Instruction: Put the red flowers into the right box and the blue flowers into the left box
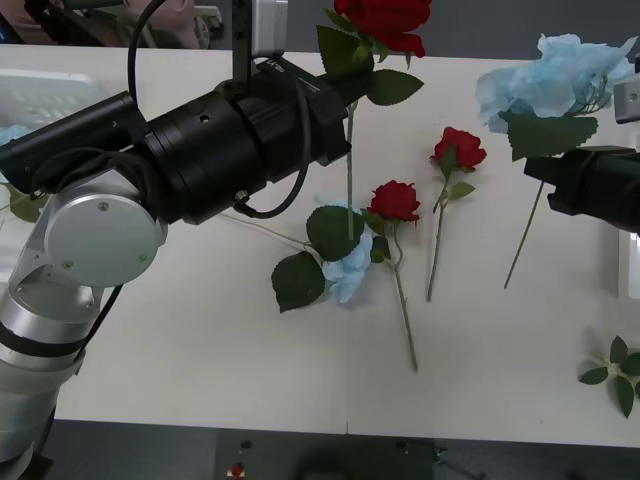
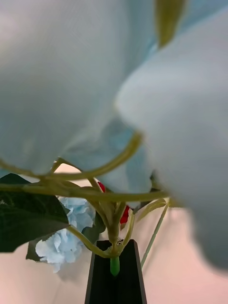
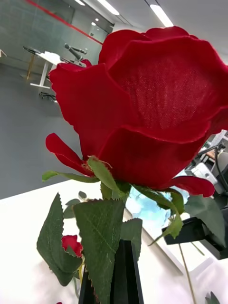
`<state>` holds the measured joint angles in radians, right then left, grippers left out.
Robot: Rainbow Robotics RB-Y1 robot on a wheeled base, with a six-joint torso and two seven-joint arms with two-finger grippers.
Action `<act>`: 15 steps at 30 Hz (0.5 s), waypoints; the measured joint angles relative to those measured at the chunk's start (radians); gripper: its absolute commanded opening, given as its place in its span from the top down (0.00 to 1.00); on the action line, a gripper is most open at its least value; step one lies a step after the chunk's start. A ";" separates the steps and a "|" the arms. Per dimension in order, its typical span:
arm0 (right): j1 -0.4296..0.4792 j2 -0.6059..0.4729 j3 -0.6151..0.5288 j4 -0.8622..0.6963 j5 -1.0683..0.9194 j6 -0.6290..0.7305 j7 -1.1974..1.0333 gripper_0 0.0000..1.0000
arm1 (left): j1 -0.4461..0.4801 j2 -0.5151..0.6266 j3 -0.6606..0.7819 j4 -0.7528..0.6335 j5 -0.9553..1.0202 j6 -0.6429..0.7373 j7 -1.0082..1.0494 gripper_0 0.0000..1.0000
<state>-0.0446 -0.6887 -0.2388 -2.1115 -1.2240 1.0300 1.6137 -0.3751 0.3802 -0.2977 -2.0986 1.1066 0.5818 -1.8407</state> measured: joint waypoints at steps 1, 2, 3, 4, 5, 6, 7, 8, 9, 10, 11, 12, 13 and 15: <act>-0.003 0.000 0.004 0.001 0.000 0.000 0.000 1.00 | 0.000 0.000 0.000 0.002 0.001 -0.004 0.000 1.00; -0.006 0.000 0.006 0.002 0.000 0.000 0.000 1.00 | 0.000 0.000 0.000 0.004 0.001 -0.011 0.000 1.00; -0.009 0.000 0.008 0.004 0.000 0.000 0.000 1.00 | 0.000 0.000 0.000 0.007 0.001 -0.017 0.000 1.00; -0.013 0.000 0.008 0.008 0.000 0.000 0.000 1.00 | 0.000 0.000 0.000 0.011 0.002 -0.019 0.000 1.00; -0.017 0.000 0.007 0.014 0.000 0.000 0.000 1.00 | 0.000 0.000 0.000 0.014 0.002 -0.019 0.000 1.00; -0.020 0.000 0.007 0.023 0.000 0.000 0.000 1.00 | 0.000 0.000 0.000 0.018 0.004 -0.019 -0.001 1.00; -0.024 0.000 0.007 0.034 -0.001 0.000 -0.002 1.00 | 0.000 0.000 0.000 0.023 0.007 -0.019 -0.002 1.00; -0.027 0.000 0.007 0.045 -0.001 0.000 -0.006 1.00 | 0.000 0.000 0.000 0.028 0.011 -0.019 -0.004 1.00; -0.028 -0.001 0.007 0.058 -0.001 0.000 -0.016 1.00 | 0.000 -0.002 0.000 0.035 0.017 -0.019 -0.006 1.00; -0.029 -0.005 0.007 0.073 -0.001 0.000 -0.036 1.00 | 0.000 -0.008 0.000 0.043 0.025 -0.019 -0.007 1.00; -0.029 -0.011 0.007 0.091 -0.001 0.000 -0.061 1.00 | 0.000 -0.016 0.000 0.052 0.033 -0.021 -0.007 1.00; -0.029 -0.020 0.007 0.111 0.000 0.000 -0.092 1.00 | 0.000 -0.026 0.000 0.061 0.042 -0.025 -0.008 1.00; -0.029 -0.029 0.007 0.128 0.002 0.000 -0.117 1.00 | 0.000 -0.036 0.000 0.069 0.053 -0.032 -0.008 1.00; -0.029 -0.049 0.007 0.164 0.031 0.000 -0.144 1.00 | 0.000 -0.051 0.000 0.089 0.109 -0.053 -0.008 1.00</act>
<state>-0.0733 -0.7375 -0.2314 -1.9474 -1.1928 1.0300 1.4693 -0.3753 0.3288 -0.2977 -2.0098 1.2153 0.5288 -1.8485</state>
